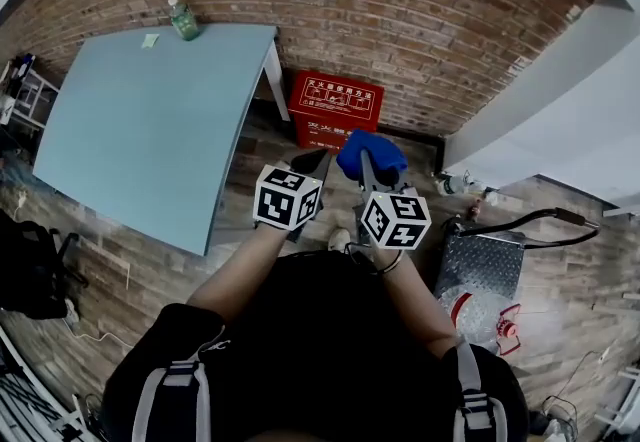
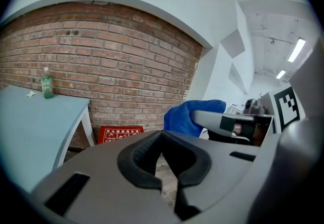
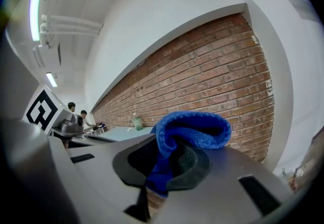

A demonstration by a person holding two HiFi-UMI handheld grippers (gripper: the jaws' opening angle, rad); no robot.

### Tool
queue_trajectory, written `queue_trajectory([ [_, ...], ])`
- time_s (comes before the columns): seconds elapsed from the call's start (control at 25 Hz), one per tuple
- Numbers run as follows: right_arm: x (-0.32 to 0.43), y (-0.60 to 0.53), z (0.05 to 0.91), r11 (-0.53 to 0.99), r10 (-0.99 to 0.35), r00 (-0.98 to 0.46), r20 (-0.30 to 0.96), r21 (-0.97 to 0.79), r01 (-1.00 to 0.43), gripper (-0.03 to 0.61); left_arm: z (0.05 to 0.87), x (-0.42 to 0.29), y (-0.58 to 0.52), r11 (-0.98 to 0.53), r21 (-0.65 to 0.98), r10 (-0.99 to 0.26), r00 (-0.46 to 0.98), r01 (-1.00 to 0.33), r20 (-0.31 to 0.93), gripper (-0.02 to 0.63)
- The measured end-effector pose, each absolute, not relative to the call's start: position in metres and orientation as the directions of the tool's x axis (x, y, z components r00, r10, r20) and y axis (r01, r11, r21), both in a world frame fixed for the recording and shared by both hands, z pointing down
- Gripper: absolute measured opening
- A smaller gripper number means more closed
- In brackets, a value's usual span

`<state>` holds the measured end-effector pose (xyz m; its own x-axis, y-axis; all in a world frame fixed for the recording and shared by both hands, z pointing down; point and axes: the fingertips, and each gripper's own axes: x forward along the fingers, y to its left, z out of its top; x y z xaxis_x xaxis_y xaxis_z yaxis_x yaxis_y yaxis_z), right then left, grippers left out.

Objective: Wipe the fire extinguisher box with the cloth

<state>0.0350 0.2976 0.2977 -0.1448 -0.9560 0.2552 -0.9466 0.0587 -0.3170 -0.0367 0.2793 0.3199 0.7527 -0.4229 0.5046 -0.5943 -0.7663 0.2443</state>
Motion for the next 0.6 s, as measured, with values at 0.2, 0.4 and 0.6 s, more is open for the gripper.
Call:
queue_trajectory([
  [0.2,0.078,0.281,0.299,0.041,-0.962,-0.131,0.241,-0.344,-0.938,0.046,0.334,-0.002,0.274,-0.779,0.235,-0.386,0.74,-0.581,0.55,-0.003],
  [0.4,0.104,0.268,0.313,0.03,-0.956,-0.135,0.26,-0.373,-0.928,0.046,0.331,0.026,0.263,-0.789,0.235,-0.38,0.752,-0.567,0.539,-0.003],
  [0.6,0.101,0.248,0.318,0.057,-0.948,-0.17,0.269,-0.382,-0.922,0.046,0.334,0.019,0.248,-0.768,0.227,-0.406,0.73,-0.598,0.55,-0.003],
])
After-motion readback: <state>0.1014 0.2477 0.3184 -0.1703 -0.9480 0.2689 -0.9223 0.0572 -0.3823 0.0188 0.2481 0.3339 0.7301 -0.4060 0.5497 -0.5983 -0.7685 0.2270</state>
